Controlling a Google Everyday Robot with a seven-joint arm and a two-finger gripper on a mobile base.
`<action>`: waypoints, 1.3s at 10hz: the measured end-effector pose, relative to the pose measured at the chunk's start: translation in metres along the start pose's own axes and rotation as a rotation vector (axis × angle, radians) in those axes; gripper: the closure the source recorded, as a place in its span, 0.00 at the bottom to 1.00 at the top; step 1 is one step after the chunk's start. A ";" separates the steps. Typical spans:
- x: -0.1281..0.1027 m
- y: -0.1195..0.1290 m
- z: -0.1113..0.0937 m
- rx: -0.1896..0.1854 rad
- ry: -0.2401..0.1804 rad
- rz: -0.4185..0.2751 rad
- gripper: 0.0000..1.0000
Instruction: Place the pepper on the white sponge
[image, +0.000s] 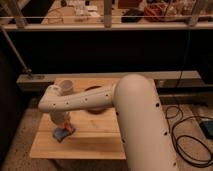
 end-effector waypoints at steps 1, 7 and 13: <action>0.000 -0.001 0.000 0.000 -0.001 -0.003 0.76; -0.001 -0.002 -0.001 -0.001 -0.006 -0.019 0.76; -0.003 -0.005 -0.002 -0.003 -0.011 -0.033 0.76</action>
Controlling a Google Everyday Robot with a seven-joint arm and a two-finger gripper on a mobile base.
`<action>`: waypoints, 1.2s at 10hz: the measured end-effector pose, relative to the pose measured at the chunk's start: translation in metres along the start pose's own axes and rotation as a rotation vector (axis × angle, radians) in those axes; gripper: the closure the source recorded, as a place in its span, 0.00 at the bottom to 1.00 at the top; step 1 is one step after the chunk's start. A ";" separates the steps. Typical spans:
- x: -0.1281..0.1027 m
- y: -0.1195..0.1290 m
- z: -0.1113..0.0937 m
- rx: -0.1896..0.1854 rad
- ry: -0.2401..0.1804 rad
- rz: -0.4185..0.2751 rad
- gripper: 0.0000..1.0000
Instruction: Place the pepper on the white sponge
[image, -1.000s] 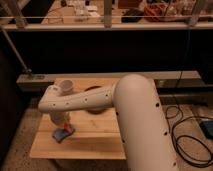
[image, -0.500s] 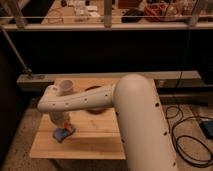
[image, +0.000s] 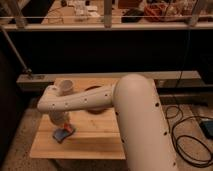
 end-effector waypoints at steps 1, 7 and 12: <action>0.000 0.000 0.000 -0.001 -0.001 -0.002 0.76; -0.001 -0.005 -0.001 -0.002 -0.006 -0.021 0.76; -0.003 -0.007 -0.003 -0.003 -0.013 -0.037 0.55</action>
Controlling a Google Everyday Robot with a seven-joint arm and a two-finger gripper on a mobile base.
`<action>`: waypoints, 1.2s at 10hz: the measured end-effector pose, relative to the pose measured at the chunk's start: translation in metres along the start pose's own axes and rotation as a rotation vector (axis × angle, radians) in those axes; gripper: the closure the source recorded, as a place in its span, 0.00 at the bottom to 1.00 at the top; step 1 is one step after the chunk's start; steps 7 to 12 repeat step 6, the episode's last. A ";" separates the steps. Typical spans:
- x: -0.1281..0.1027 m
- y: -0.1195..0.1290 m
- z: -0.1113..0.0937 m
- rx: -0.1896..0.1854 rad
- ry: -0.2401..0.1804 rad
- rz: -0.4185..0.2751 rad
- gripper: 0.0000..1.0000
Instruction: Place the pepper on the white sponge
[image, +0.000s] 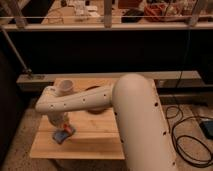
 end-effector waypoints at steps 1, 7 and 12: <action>0.000 -0.001 0.000 -0.001 -0.002 -0.006 0.55; 0.000 -0.003 -0.002 -0.002 -0.007 -0.019 0.62; 0.000 -0.003 -0.002 -0.002 -0.007 -0.019 0.62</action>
